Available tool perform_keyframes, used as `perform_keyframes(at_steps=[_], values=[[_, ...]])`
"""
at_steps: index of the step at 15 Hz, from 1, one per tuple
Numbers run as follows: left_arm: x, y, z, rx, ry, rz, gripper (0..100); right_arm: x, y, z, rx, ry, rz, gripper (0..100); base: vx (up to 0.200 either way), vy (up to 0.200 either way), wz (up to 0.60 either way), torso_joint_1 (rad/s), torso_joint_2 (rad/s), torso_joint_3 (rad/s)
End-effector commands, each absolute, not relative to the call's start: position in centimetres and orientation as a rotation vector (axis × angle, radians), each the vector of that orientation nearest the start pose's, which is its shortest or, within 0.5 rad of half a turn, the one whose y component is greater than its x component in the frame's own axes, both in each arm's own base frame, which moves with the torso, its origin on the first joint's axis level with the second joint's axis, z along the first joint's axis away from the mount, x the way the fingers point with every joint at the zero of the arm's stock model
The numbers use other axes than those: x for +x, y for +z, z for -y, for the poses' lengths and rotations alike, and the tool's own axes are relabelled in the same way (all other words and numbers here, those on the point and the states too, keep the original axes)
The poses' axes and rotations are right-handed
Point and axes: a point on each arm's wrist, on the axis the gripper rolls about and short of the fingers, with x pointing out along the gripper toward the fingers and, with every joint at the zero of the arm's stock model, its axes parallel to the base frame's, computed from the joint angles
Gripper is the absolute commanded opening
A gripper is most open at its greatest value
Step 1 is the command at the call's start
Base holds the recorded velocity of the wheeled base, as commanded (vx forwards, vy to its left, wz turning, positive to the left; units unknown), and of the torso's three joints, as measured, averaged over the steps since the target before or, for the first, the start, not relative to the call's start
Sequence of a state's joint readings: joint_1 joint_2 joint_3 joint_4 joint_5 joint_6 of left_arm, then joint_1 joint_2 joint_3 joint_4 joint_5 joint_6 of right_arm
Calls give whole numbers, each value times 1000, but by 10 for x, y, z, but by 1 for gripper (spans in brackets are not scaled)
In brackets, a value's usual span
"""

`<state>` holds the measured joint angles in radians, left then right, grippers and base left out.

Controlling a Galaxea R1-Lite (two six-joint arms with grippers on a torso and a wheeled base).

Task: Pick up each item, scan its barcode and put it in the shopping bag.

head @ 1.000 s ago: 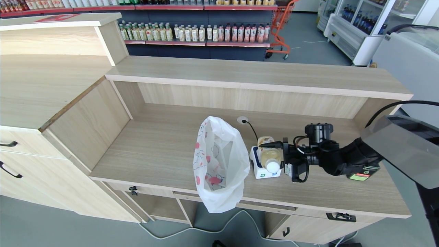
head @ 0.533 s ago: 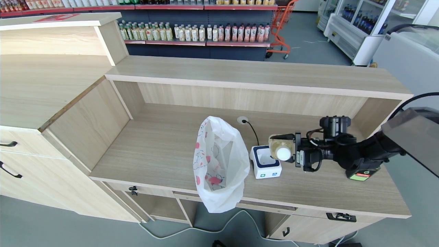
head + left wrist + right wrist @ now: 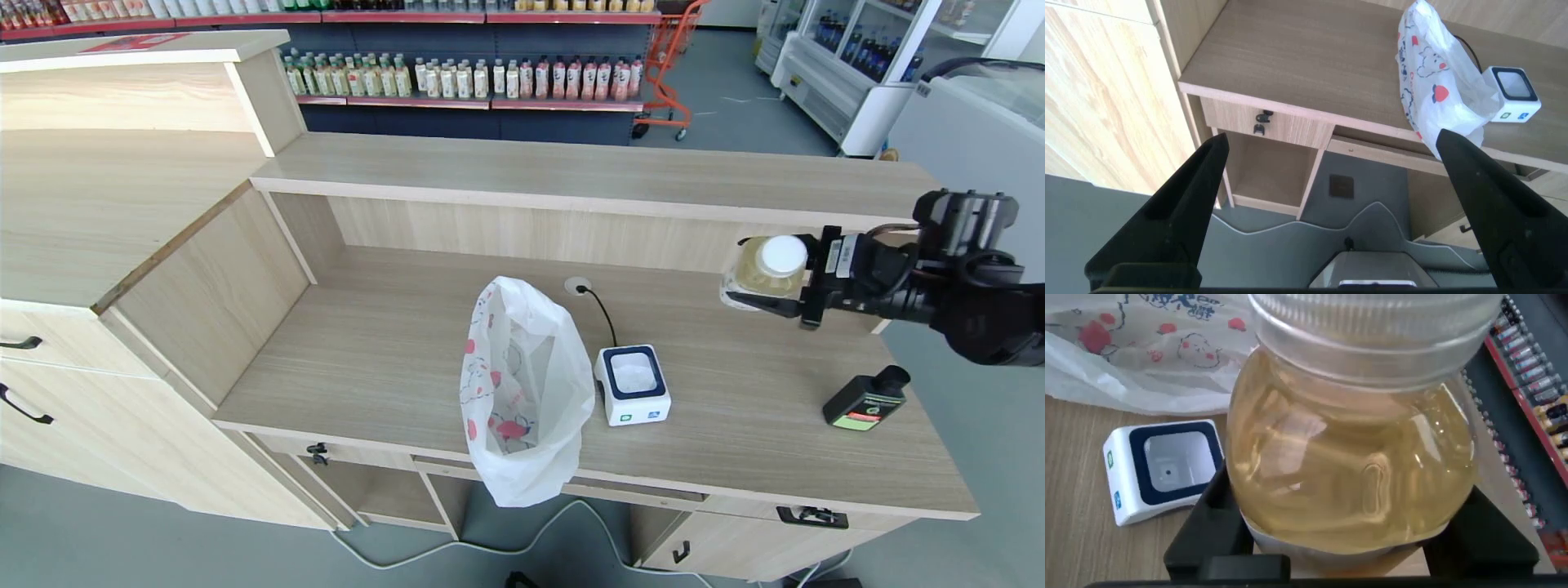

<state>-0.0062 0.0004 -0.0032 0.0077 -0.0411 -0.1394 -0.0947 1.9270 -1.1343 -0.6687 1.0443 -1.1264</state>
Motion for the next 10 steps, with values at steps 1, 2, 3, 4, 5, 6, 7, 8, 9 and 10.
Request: perform_keyframes(at_steps=[1,2,3,4,5,6,7,8,9,10], values=[[-23,76,1,-140,-47,-8,100,300,252,67,-949,624,343,0,0,0,0,0,0,0],[-23,76,1,-140,-47,-6,100,275,254,81,-885,535,271,0,0,0,0,0,0,0],[-23,76,1,-140,-47,-8,100,259,256,89,-819,462,219,0,0,0,0,0,0,0],[-23,76,1,-140,-47,-6,100,243,259,94,-742,373,172,0,0,0,0,0,0,0],[-23,76,1,-140,-47,-8,100,234,262,95,-662,310,143,0,0,0,0,0,0,0],[-23,76,1,-140,-47,-8,100,230,263,95,-565,246,114,0,0,0,0,0,0,0],[-23,76,1,-140,-47,-8,100,228,264,95,-463,156,81,0,0,0,0,0,0,0],[-23,76,1,-140,-47,-8,100,227,263,95,-398,115,64,0,0,0,0,0,0,0],[-23,76,1,-140,-47,-8,100,232,256,83,-272,68,34,0,0,0,0,0,0,0],[-23,76,1,-140,-47,-8,100,236,252,79,-268,48,25,0,0,0,0,0,0,0]])
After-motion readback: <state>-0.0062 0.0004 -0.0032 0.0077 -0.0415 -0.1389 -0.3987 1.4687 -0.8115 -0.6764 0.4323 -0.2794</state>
